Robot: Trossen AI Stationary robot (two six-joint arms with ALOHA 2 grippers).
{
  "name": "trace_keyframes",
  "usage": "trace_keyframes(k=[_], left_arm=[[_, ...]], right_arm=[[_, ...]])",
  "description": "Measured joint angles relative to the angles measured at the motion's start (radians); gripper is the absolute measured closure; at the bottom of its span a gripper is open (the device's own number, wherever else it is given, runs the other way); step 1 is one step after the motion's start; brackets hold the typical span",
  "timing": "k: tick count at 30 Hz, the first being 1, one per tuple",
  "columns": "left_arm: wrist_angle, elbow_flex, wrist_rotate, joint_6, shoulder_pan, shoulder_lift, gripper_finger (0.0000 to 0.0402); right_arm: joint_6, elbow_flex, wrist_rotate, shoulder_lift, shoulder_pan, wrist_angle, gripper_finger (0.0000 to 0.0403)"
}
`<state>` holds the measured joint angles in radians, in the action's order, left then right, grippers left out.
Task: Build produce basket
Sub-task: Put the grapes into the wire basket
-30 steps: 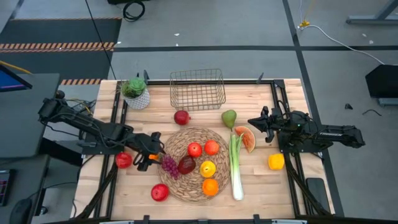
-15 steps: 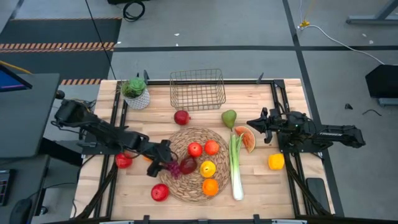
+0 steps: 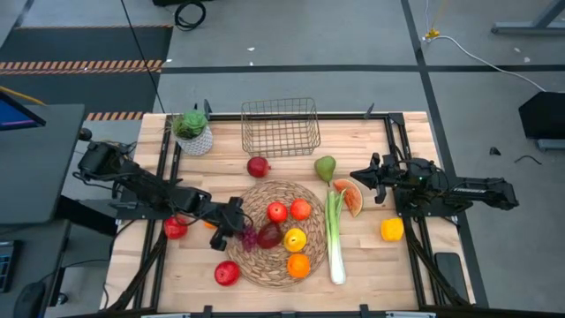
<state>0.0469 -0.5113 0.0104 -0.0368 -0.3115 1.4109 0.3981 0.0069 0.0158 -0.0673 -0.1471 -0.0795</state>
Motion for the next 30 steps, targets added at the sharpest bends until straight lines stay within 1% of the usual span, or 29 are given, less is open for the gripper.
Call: trace_keyframes(k=[3, 7, 9, 11, 15, 20, 25, 30], left_arm=[[-0.031, -0.04, 0.02, 0.022, 0.002, 0.003, 0.0353], [-0.132, -0.138, 0.061, 0.077, 0.019, 0.003, 0.0354], [-0.213, -0.191, 0.089, 0.112, 0.033, 0.003, 0.0345], [-0.253, -0.243, 0.123, 0.15, 0.05, 0.003, 0.0336], [-0.252, -0.323, 0.162, 0.201, 0.093, 0.002, 0.0344], [-0.247, -0.426, 0.259, 0.286, 0.17, 0.001, 0.0356], [-0.267, -0.524, 0.271, 0.37, 0.266, 0.001, 0.0348], [-0.27, -0.586, 0.29, 0.446, 0.388, 0.001, 0.0351]], right_arm=[[0.0, 0.0, 0.0, 0.0, 0.0, -0.001, 0.0389], [0.003, 0.0, 0.0, 0.0, 0.0, -0.008, 0.0389], [0.003, 0.0, 0.0, 0.0, 0.0, -0.016, 0.0389], [0.003, 0.0, 0.0, 0.0, 0.0, -0.018, 0.0389], [0.027, 0.0, 0.0, 0.0, 0.0, -0.025, 0.0389], [0.03, 0.0, 0.0, 0.0, 0.0, -0.025, 0.0389], [0.03, 0.0, 0.0, 0.0, 0.0, -0.025, 0.0389], [0.055, 0.0, 0.0, 0.0, 0.0, -0.025, 0.0389]])
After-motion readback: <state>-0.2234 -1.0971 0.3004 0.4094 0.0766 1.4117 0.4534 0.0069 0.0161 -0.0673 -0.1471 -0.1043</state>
